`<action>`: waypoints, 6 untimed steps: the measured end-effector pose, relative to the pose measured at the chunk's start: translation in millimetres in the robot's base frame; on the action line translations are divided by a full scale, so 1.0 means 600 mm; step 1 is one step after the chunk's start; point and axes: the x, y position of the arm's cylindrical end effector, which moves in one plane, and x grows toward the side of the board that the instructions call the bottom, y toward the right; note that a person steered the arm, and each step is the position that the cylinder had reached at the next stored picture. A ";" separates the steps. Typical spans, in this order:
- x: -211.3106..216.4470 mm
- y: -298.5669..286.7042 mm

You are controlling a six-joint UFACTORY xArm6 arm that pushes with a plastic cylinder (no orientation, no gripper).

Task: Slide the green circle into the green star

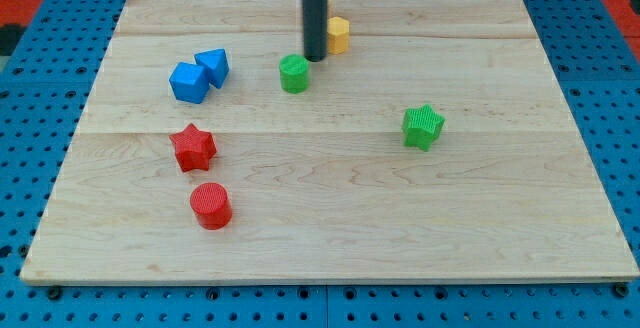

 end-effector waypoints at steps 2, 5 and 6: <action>0.065 0.139; 0.110 0.183; 0.053 0.153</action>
